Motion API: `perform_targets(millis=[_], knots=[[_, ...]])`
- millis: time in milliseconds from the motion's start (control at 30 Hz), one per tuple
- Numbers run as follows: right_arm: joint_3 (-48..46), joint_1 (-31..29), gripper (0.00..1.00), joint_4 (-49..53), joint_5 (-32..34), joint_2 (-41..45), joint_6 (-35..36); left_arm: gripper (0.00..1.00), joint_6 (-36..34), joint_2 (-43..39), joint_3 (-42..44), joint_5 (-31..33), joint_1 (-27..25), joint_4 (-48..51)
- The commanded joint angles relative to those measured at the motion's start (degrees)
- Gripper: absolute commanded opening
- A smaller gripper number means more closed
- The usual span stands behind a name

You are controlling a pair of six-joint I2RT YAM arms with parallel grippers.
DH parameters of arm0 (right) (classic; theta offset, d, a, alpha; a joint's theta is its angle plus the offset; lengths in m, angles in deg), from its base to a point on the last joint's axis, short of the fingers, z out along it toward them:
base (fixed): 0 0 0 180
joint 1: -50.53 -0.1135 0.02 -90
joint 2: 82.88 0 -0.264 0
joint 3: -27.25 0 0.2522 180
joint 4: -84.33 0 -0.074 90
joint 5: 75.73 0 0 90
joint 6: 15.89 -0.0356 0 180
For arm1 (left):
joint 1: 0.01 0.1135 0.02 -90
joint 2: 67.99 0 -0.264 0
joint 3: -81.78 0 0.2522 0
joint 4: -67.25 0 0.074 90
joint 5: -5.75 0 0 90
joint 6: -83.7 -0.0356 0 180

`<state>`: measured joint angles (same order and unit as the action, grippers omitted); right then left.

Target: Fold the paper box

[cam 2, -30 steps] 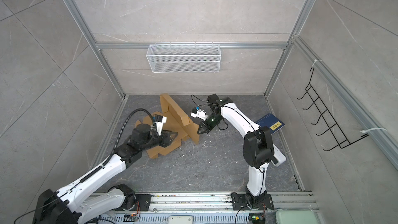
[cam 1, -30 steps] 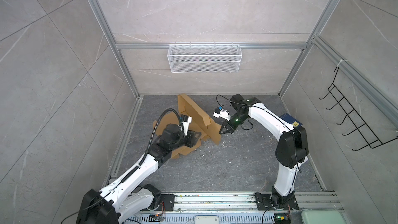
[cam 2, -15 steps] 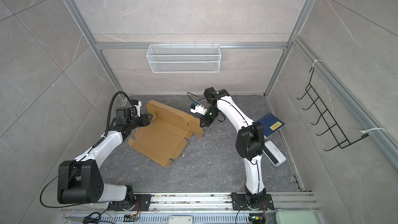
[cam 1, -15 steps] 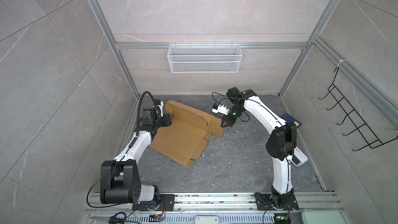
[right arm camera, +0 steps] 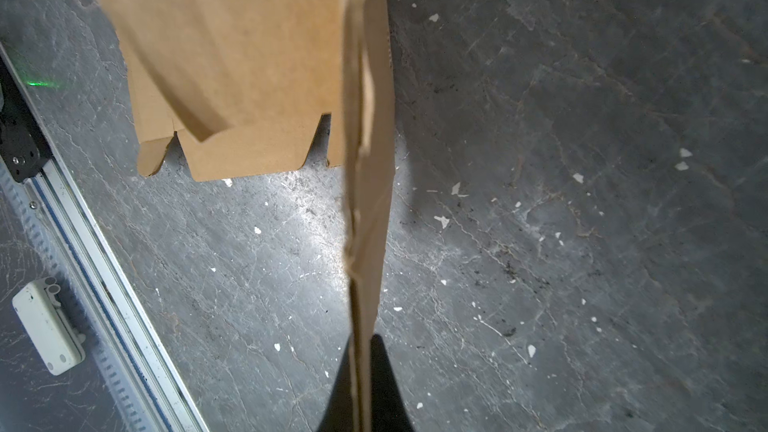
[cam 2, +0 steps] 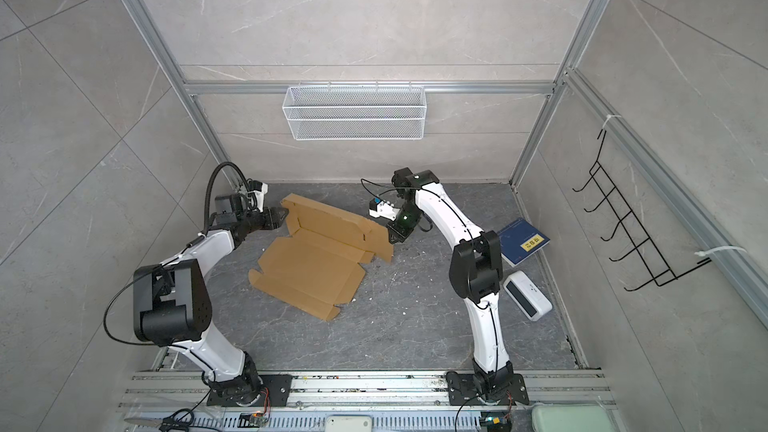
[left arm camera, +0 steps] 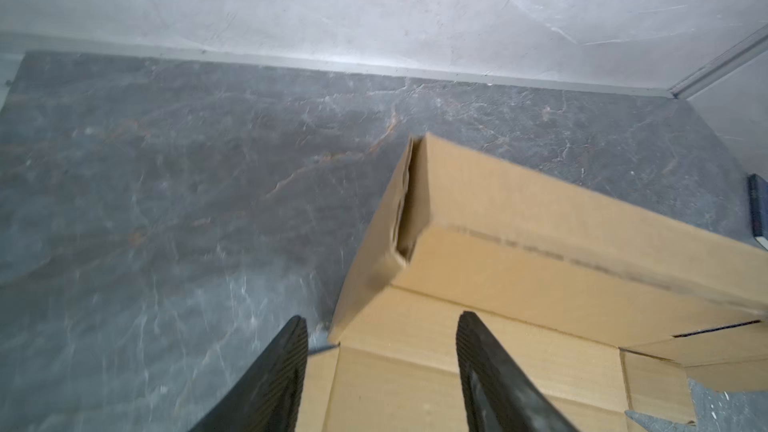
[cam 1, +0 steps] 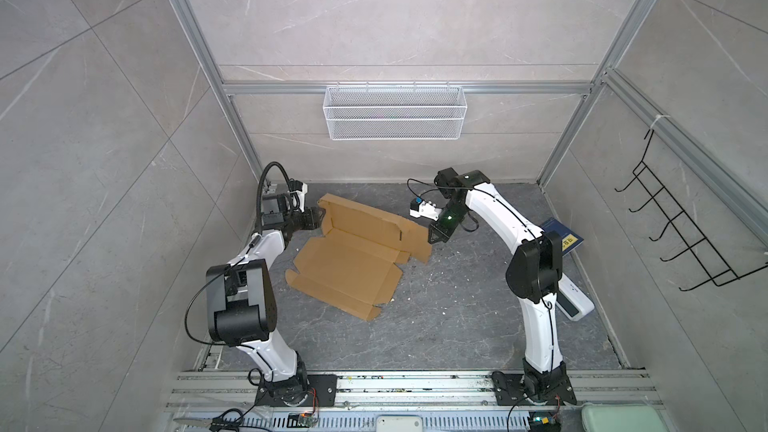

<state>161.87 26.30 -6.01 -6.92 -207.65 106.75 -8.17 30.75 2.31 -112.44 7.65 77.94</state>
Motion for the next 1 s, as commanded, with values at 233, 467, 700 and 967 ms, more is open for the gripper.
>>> perform_targets(millis=[233, 467, 700, 967], knots=[[4.1, -0.2, 0.07, 2.2, 2.7, -1.6, -0.4, 0.51, -2.9, 8.2, -4.7, -10.0, 0.5, -7.2], [7.9, -1.3, 0.09, 3.4, 4.0, -3.6, -1.3, 0.42, -3.6, 11.1, -6.3, -8.3, -1.4, -8.5], [10.6, -1.9, 0.18, 2.2, 7.5, -4.6, -4.8, 0.14, -5.1, 9.7, -4.0, -3.5, -3.0, -8.9], [7.8, -1.1, 0.39, -5.5, 7.6, -0.1, -12.3, 0.02, -2.8, 1.2, 6.5, 4.1, -4.0, -17.9]])
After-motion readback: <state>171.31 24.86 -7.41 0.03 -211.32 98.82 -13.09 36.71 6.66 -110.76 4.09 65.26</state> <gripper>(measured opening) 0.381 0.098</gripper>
